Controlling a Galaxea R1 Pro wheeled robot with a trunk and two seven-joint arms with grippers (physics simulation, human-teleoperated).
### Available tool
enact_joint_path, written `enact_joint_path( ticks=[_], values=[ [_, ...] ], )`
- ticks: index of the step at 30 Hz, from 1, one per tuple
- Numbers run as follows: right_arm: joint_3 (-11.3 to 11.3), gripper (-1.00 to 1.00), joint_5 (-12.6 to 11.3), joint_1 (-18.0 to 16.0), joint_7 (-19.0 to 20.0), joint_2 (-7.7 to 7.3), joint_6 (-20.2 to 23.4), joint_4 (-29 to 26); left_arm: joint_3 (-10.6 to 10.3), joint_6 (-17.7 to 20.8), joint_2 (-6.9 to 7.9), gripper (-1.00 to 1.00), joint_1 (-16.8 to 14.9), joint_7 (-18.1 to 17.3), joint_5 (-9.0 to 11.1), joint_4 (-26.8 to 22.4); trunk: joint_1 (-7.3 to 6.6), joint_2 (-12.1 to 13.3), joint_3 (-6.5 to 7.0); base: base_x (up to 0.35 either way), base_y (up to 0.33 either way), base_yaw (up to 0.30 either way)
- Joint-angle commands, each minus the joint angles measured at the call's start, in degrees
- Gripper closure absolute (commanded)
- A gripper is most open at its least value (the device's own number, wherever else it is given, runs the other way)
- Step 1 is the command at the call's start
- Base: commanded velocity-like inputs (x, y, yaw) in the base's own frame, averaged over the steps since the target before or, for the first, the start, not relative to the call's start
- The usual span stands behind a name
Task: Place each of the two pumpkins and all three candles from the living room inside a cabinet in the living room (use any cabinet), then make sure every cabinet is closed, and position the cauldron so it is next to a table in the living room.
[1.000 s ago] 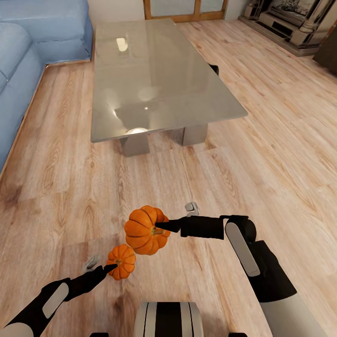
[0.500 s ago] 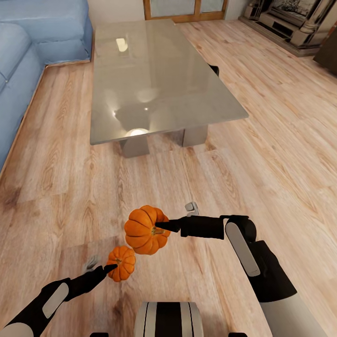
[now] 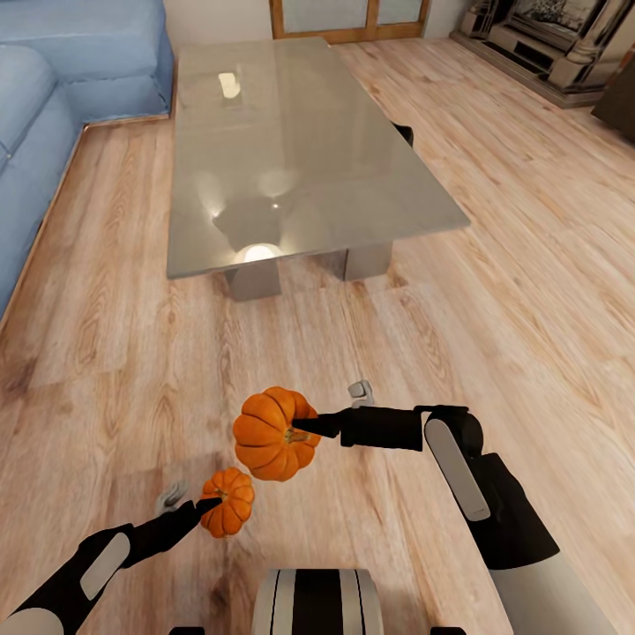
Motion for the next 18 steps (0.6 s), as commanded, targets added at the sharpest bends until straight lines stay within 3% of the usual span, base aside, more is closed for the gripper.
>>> enact_joint_path(
  ticks=[1, 18],
  values=[
    [0.0, 1.00, 0.1, 0.0, 0.3, -0.04, 0.2, 0.0, -0.2, 0.2, 0.06, -1.00, 0.0, 0.0, 0.4, 0.0, 0.00, 0.0, -0.03, 0.101, -0.001, 0.000],
    [0.0, 1.00, 0.1, 0.0, 0.5, 0.01, 0.2, 0.1, -0.2, 0.2, 0.01, -1.00, 0.0, 0.1, 0.4, 0.1, 0.00, 0.0, -0.03, 0.075, -0.039, 0.000]
  ],
)
